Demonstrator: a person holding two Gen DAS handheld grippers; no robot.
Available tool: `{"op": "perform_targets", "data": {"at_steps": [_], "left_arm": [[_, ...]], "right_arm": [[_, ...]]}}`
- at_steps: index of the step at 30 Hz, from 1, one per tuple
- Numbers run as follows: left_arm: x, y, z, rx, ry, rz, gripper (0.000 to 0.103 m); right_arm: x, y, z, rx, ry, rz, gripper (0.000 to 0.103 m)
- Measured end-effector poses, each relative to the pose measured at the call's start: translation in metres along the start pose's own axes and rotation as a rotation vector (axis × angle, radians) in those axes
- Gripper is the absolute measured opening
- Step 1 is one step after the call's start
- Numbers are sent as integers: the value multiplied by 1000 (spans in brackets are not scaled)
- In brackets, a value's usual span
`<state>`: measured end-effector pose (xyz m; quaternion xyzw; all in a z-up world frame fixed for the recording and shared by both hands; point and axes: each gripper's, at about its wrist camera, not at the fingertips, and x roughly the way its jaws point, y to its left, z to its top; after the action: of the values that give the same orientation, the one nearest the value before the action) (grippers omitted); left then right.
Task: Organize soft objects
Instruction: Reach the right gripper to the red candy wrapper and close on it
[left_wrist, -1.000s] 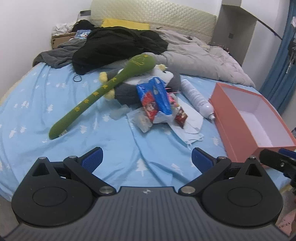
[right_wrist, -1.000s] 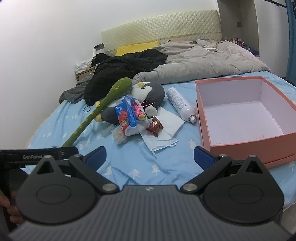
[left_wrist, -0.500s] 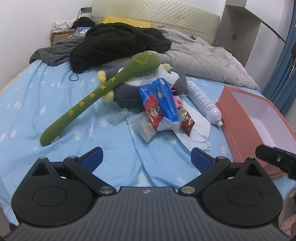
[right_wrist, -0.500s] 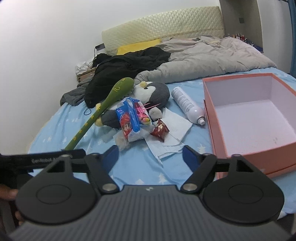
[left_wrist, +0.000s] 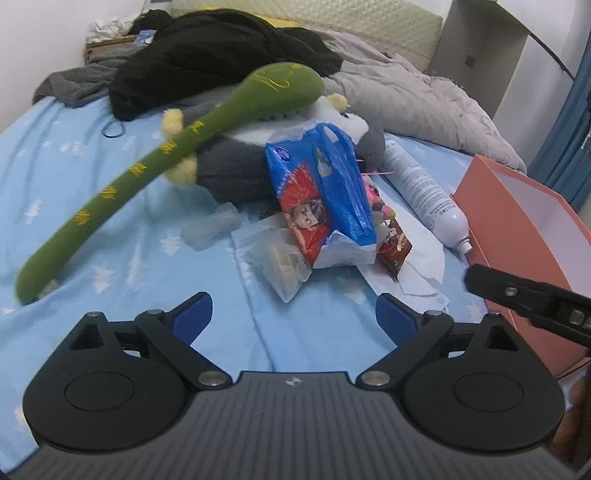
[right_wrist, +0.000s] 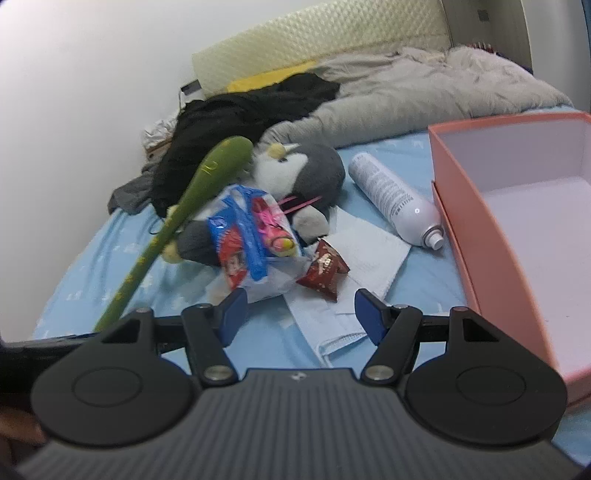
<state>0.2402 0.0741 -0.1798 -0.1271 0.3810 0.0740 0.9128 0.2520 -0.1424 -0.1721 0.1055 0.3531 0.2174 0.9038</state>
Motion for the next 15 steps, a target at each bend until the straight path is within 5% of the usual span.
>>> {"op": "perform_targets", "data": {"at_steps": [10, 15], "left_arm": [[56, 8, 11, -2, 29, -17, 89], [74, 12, 14, -5, 36, -21, 77]], "right_arm": [[71, -19, 11, 103, 122, 29, 68], [99, -26, 18, 112, 127, 11, 68]]}}
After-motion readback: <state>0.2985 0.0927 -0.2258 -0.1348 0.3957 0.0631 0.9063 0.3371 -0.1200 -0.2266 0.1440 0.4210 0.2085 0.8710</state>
